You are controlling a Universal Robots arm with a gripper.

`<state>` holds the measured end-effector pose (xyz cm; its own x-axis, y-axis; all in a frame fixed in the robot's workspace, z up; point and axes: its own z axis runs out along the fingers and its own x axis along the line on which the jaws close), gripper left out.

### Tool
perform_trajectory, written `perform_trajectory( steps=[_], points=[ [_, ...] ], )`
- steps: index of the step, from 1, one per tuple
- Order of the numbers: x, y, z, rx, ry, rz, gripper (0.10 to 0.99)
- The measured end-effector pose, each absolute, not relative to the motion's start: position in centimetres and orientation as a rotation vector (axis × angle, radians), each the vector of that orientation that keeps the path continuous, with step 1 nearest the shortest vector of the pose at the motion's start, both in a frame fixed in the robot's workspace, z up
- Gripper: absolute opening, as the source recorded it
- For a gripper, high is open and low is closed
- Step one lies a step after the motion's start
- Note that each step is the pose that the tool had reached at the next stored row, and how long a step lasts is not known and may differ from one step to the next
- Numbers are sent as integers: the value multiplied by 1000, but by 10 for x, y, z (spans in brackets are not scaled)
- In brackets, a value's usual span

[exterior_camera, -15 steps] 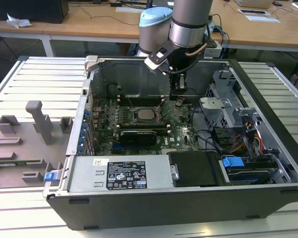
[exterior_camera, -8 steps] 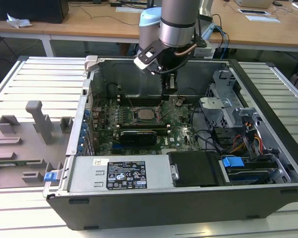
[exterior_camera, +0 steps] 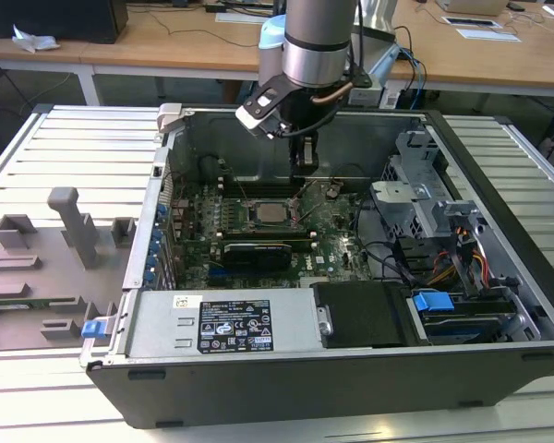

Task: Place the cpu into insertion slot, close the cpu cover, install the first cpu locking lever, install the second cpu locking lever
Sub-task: 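Close the cpu cover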

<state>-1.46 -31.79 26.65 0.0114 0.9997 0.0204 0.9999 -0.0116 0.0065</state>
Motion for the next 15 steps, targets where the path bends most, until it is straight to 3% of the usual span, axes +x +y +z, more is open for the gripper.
perform_trajectory(
  steps=[15],
  points=[
    [-37,-318,266,-2227,-2202,-30,106]
  ],
)
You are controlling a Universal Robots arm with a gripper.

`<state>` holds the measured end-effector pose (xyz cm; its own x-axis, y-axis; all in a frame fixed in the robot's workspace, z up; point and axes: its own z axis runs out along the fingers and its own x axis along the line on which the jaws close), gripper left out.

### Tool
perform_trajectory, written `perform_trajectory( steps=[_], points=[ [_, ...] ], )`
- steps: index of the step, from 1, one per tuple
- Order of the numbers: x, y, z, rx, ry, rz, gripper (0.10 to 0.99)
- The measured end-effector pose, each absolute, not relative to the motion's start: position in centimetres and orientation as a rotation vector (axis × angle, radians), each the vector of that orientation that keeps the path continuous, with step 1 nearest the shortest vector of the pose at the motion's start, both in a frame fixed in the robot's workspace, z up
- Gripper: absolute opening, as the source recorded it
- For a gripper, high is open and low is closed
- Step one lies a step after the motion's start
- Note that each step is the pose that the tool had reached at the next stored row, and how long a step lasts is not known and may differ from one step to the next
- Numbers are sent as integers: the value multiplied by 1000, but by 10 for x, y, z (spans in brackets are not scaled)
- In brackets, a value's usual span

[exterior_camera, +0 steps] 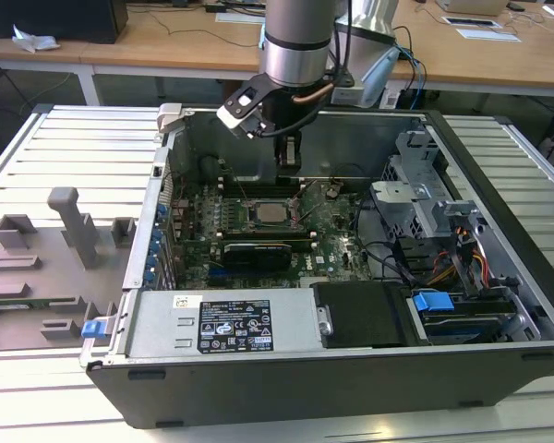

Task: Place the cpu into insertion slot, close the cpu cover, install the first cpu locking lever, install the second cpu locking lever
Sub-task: 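Close the cpu cover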

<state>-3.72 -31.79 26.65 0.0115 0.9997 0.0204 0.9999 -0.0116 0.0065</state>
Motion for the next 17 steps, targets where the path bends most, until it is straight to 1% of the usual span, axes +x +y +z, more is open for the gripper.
perform_trajectory(
  steps=[17],
  points=[
    [-64,-318,266,-2227,-2202,-30,106]
  ],
)
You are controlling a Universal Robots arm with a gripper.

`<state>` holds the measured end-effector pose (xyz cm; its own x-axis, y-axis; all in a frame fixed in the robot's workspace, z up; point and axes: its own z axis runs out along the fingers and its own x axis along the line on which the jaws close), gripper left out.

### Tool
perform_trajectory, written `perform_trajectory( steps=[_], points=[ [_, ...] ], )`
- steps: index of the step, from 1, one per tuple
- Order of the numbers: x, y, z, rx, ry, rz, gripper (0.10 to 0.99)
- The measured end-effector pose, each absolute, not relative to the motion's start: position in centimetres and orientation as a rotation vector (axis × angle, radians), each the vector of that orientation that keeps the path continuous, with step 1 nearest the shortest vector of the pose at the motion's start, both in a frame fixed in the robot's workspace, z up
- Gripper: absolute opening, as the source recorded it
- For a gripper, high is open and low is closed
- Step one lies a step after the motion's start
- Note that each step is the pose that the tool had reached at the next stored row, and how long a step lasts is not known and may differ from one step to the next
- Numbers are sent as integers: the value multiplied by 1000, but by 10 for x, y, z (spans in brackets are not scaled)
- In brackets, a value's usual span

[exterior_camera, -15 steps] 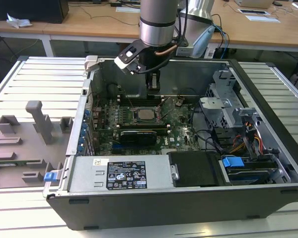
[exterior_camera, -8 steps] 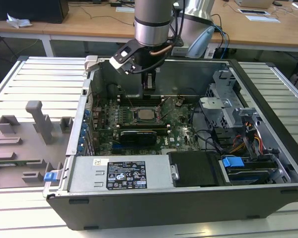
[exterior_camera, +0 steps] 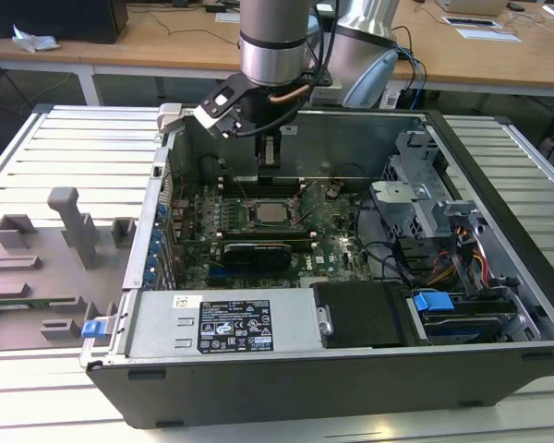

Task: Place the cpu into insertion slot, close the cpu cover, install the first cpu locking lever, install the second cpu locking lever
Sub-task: 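Close the cpu cover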

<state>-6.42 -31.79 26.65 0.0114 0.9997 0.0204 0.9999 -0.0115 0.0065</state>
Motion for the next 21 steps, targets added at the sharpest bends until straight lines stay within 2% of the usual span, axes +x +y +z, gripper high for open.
perform_trajectory(
  steps=[21],
  points=[
    [-96,-318,266,-2227,-2202,-30,106]
  ],
)
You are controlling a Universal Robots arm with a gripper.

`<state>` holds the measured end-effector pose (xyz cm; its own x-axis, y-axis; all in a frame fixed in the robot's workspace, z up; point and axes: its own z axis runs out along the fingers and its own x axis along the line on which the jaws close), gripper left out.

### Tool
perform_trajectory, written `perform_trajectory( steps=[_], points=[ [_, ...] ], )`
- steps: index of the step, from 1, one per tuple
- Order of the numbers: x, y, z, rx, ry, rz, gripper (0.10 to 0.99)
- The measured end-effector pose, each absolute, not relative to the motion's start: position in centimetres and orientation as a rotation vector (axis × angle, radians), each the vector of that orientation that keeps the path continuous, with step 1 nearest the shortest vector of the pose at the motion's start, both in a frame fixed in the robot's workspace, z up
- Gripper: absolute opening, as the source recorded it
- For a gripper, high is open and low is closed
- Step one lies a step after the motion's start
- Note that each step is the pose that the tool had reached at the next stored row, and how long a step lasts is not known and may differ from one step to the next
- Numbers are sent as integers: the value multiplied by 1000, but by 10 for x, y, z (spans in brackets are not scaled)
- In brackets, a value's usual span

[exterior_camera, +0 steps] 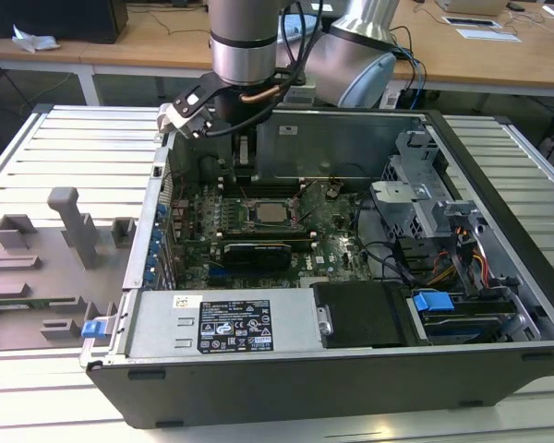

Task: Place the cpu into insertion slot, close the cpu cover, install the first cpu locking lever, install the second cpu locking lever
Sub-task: 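Close the cpu cover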

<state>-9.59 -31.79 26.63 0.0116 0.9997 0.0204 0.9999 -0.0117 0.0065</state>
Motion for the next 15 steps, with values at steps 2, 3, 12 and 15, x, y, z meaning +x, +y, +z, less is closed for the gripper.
perform_trajectory(
  steps=[2,3,12,15],
  points=[
    [-99,-318,266,-2227,-2202,-30,106],
    [-100,-318,266,-2227,-2202,-30,106],
    [-77,-318,265,-2224,-2198,-22,106],
    [-57,-318,264,-2218,-2192,-9,106]
  ],
)
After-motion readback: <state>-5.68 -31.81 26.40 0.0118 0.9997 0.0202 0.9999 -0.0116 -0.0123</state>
